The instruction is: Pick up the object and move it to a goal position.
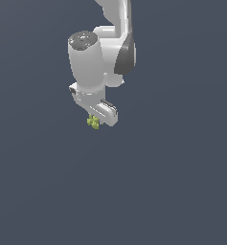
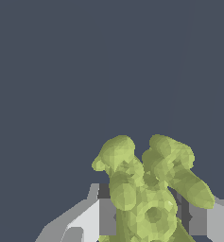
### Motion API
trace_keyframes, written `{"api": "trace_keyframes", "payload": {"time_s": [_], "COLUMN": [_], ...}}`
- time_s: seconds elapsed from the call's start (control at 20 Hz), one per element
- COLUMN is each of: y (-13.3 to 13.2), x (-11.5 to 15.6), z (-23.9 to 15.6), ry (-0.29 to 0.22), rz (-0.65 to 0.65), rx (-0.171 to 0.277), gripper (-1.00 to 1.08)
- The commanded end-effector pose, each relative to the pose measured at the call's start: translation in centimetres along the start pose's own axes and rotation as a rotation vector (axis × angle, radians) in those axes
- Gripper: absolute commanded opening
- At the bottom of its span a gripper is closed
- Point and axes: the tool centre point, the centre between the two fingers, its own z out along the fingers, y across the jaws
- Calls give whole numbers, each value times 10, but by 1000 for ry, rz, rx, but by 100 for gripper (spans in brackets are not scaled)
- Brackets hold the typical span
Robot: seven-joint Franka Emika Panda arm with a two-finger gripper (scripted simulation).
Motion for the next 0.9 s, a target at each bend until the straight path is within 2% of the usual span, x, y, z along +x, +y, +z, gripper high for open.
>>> {"api": "trace_keyframes", "payload": {"time_s": [0.0,0.55,0.85], "y": [17,88,118], "x": [9,54,75], "z": [-26,-140,-190], "ry": [-1,0,0], "rz": [0,0,-1], "rx": [0,-1,-2], "gripper": [-100,-100,-100]}}
